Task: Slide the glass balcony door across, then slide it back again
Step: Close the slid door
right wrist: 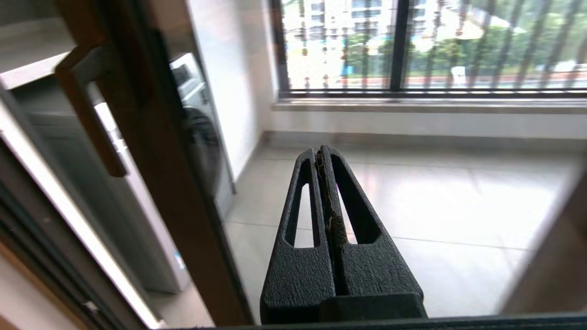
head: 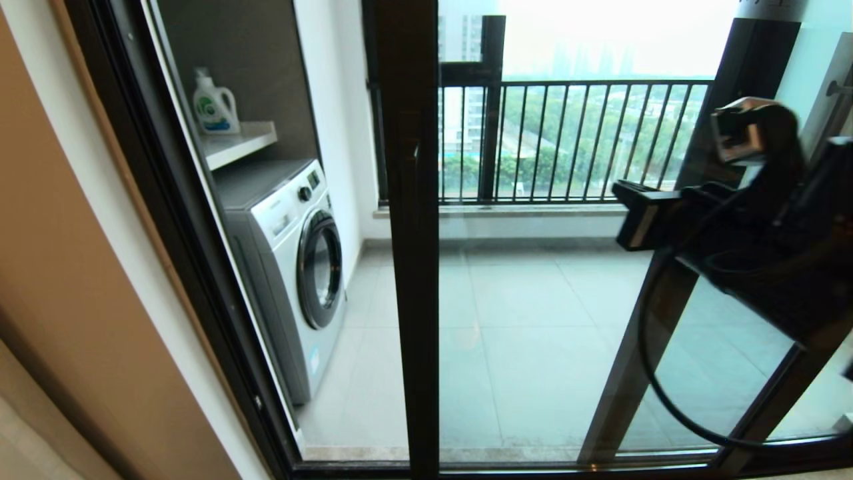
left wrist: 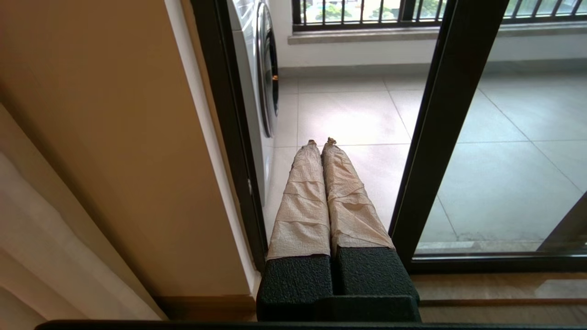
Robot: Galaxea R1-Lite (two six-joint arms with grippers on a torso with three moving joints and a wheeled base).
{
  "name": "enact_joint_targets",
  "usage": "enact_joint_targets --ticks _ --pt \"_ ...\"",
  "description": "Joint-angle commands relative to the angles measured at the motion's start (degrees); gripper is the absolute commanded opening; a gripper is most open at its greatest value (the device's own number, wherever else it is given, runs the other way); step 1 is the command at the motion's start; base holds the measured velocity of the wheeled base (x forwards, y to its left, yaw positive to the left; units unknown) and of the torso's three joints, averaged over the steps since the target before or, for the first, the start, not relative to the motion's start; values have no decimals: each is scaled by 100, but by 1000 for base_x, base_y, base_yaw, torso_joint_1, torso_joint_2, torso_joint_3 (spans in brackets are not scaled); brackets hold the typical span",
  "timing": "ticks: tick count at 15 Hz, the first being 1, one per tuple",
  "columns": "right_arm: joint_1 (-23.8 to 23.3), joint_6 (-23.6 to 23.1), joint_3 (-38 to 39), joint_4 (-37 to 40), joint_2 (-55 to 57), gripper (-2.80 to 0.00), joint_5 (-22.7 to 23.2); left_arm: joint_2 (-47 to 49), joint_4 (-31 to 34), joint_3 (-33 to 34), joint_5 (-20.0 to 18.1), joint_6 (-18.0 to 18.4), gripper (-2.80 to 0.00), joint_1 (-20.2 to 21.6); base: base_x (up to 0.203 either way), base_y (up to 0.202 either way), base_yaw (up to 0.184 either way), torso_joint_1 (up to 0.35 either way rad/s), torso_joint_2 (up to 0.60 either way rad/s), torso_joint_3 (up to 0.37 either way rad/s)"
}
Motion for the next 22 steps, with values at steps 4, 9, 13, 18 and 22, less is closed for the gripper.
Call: enact_joint_targets --ticks 4,9,13,18,22 --pt "-822 -836 517 2464 -4043 -280 -485 1 2 9 0 4 -280 1 0 0 0 0 0 0" --pt "-2325 -1558 243 4386 -6148 -280 -658 1 2 9 8 4 -280 1 0 0 0 0 0 0" --pt "-2568 -1806 1103 4780 -7562 -280 -548 1 2 9 0 4 -280 1 0 0 0 0 0 0" --pt "-2621 -1672 3373 4121 -8404 -280 -226 1 2 9 0 4 -280 1 0 0 0 0 0 0" --pt "-2617 -143 4499 4164 -8432 -280 1879 1 2 9 1 4 -280 1 0 0 0 0 0 0"
